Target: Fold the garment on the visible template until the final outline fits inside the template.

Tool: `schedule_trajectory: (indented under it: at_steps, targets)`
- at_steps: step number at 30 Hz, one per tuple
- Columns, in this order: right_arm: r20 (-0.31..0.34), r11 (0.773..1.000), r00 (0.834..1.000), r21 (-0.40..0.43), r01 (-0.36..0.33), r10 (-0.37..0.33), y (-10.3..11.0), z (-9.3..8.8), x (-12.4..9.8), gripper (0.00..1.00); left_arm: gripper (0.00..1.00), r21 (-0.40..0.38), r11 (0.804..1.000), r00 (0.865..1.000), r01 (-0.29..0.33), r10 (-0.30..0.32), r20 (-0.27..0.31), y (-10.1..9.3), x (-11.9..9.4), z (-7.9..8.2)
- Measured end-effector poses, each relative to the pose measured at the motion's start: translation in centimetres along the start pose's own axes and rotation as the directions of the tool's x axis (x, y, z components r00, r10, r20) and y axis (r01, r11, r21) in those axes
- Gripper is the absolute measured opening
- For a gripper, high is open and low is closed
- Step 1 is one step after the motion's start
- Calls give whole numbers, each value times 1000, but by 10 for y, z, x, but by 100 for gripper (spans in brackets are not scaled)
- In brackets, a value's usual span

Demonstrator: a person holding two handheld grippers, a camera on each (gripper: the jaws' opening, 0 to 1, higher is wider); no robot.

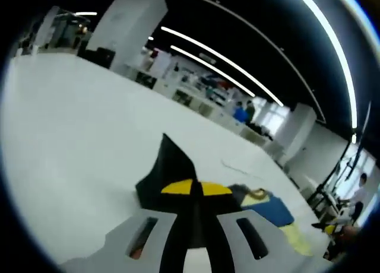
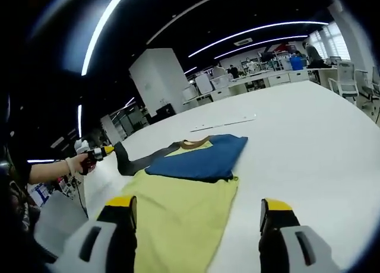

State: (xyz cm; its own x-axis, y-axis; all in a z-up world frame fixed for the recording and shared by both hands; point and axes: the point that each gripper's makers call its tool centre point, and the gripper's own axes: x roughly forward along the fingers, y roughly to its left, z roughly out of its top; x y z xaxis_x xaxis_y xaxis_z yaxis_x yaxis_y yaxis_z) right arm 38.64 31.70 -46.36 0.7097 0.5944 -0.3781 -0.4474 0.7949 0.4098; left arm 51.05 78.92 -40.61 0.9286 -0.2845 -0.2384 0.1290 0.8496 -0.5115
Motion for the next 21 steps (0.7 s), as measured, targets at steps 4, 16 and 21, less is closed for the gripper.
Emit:
schedule_trajectory:
  at_steps: [4,16,21]
  targets:
    - [19,1000,1000,10,13,-13,-1,-3,-8,86,0,0,998,998,70,-70,6,-30,16,1]
    - [46,998,997,22,58,-59,-5,-9,-26,85,0,23,933,929,359,-355,-107,-161,66,-39]
    - [62,997,995,43,71,-74,-6,-11,-32,85,0,5,915,910,403,-400,-112,-192,81,-48]
